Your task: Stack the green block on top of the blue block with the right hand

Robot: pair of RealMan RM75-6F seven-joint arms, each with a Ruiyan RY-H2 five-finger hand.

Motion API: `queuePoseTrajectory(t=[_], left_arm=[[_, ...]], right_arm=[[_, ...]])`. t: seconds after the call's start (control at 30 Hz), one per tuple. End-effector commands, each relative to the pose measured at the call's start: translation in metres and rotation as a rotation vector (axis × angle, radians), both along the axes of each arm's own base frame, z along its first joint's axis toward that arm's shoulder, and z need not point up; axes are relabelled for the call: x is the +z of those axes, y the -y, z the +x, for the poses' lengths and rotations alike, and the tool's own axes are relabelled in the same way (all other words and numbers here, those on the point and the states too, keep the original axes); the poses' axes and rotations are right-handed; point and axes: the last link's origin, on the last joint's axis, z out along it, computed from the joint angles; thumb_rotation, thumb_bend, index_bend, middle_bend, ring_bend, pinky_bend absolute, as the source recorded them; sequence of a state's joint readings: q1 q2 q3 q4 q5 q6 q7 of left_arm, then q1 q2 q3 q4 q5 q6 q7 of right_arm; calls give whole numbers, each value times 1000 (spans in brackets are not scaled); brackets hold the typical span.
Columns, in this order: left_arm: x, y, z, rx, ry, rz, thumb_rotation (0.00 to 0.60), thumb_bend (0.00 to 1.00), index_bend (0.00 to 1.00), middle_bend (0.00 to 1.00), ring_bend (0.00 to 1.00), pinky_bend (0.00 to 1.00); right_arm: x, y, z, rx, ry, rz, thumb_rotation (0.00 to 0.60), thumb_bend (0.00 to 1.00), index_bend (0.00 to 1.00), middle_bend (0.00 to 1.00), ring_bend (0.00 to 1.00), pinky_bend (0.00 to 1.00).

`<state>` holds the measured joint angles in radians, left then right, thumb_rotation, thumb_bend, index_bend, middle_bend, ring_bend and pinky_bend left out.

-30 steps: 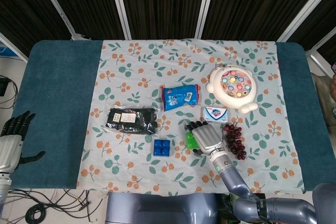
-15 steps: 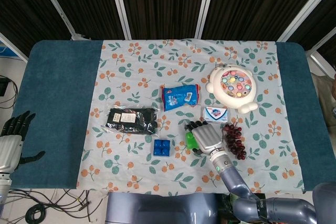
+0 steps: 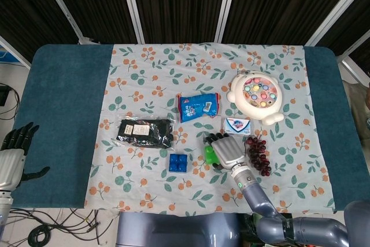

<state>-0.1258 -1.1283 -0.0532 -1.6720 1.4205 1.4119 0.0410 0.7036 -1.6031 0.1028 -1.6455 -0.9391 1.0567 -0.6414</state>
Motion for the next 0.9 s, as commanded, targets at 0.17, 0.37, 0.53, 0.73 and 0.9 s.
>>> queuePoseTrajectory(t=[0.17, 0.37, 0.53, 0.73, 0.9], left_arm=[[0, 0, 0, 1, 1, 0, 600, 0, 0, 0, 0, 0], [1, -1, 0, 2, 4, 5, 600, 0, 0, 0, 0, 0], [1, -1, 0, 1, 7, 5, 600, 0, 0, 0, 0, 0], [1, -1, 0, 0, 8, 5, 600, 0, 0, 0, 0, 0], [1, -1, 0, 0, 10, 5, 600, 0, 0, 0, 0, 0]], right_arm=[[-3, 0, -2, -10, -3, 7, 600, 305, 292, 249, 239, 307], [-7, 0, -3, -13, -9, 13, 600, 392, 319, 256, 239, 307], [-7, 1, -3, -16, -7, 14, 600, 482, 377, 313, 281, 338], [-6, 0, -3, -11, 6, 10, 600, 546, 518, 444, 408, 463], [1, 1, 1, 3, 34, -2, 600, 569, 559, 481, 447, 528]])
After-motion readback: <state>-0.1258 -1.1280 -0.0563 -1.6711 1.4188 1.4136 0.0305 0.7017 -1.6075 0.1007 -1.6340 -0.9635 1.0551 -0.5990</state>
